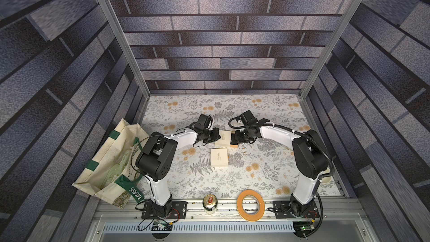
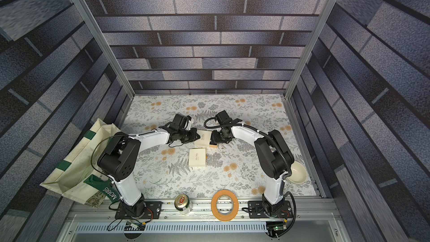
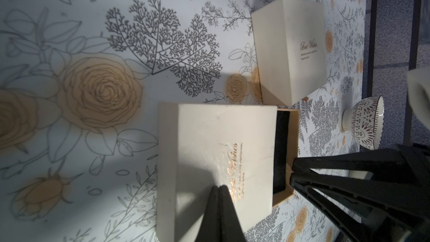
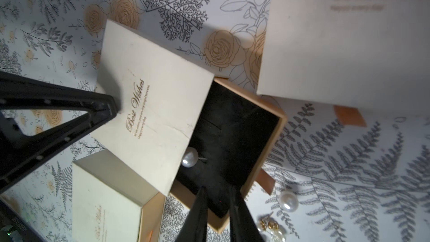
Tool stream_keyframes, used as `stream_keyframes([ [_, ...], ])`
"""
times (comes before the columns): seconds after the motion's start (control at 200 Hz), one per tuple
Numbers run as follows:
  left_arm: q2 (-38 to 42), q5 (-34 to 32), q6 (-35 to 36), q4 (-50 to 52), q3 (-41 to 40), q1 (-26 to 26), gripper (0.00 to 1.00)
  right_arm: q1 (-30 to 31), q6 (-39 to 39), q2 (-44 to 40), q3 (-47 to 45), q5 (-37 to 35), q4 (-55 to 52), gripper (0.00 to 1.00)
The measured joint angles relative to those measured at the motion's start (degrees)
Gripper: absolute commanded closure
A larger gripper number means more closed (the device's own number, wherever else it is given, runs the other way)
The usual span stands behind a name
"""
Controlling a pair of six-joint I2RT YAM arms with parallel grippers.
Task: Take out the earrings from the drawer-style jewelry box
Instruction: Open the drawer in the jewelry box.
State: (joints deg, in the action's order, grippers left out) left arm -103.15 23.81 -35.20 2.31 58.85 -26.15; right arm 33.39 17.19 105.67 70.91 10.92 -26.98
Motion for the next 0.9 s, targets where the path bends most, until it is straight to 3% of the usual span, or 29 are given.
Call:
stream_keyframes([
  [0.897,0.7,-0.3,0.0,2.0,0.1,0.5,1.00,0.2,1.0,-3.0,-0.8,-7.1,-0.3,0.80],
])
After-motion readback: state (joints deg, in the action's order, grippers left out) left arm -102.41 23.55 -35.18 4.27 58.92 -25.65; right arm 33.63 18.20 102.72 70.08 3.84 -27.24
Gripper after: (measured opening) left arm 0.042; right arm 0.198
